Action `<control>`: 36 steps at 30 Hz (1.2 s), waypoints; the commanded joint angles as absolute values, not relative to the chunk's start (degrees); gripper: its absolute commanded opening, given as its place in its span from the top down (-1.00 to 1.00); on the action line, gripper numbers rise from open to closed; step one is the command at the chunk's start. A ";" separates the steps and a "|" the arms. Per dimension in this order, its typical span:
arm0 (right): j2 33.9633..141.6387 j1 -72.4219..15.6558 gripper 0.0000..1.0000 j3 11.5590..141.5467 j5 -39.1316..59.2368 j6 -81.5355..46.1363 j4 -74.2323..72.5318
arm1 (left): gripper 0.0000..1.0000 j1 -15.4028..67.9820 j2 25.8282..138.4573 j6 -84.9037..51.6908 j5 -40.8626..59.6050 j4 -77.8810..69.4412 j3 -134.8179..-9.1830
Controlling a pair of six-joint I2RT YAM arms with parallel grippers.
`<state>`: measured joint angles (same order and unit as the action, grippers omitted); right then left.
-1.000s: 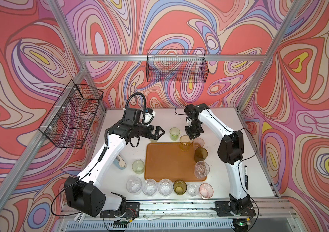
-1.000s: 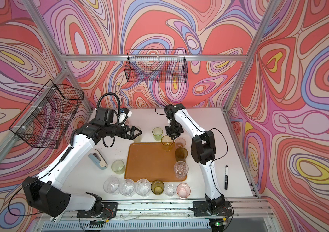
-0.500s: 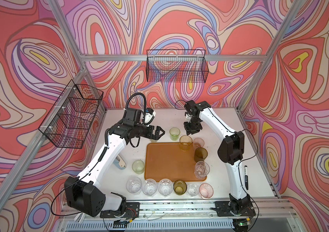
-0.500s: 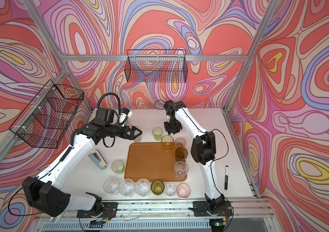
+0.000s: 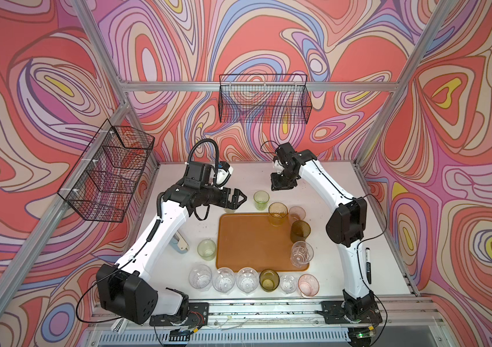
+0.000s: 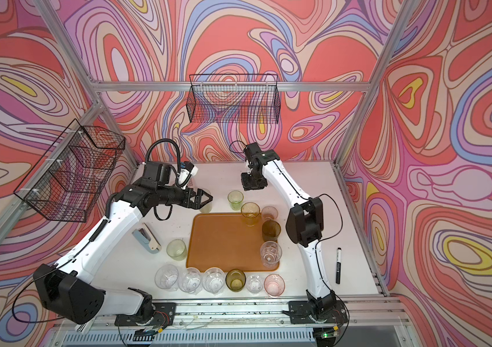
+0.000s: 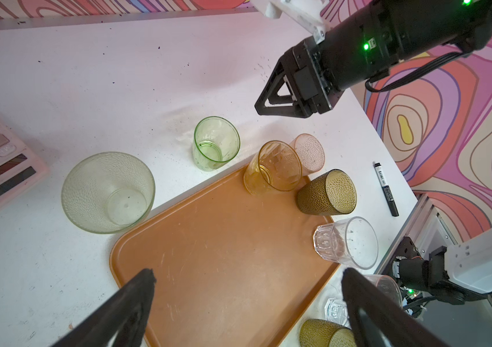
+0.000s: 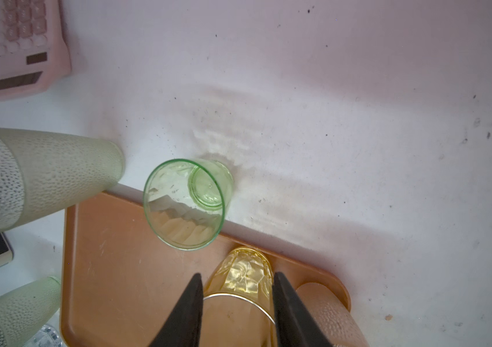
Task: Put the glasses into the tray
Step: 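Move the right gripper over the small green glass beyond the tray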
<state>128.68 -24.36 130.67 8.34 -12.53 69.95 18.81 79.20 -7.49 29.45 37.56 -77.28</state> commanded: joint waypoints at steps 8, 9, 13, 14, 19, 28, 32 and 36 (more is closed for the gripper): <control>132.81 -24.89 0.22 131.04 11.61 -10.68 66.04 | -1.00 19.17 79.13 -6.22 30.89 38.85 -78.75; 132.85 -24.88 0.22 130.49 11.68 -10.58 65.56 | -1.00 19.24 79.10 -6.20 30.89 38.80 -78.75; 133.46 -25.08 0.22 129.62 12.08 -10.38 64.30 | -1.00 19.26 79.18 -6.24 30.93 38.70 -78.75; 133.67 -25.21 0.22 129.62 12.14 -10.37 64.10 | -1.00 19.26 79.19 -6.31 30.94 38.73 -78.75; 135.44 -25.45 0.27 130.29 11.93 -10.68 64.07 | -1.00 19.40 79.10 -6.27 31.03 38.72 -78.70; 136.99 -25.57 0.42 129.75 11.18 -10.81 63.51 | -1.00 19.51 79.02 -6.28 31.05 38.68 -78.66; 137.48 -25.62 0.49 129.53 11.22 -11.07 63.19 | -1.00 19.60 79.18 -6.41 31.04 38.67 -78.66; 138.07 -25.71 0.58 129.63 10.91 -11.25 63.02 | -1.00 19.74 79.29 -6.33 31.03 38.64 -78.66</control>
<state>136.00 -25.23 130.13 11.42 -11.09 63.66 19.33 79.20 -7.46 30.24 37.56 -77.28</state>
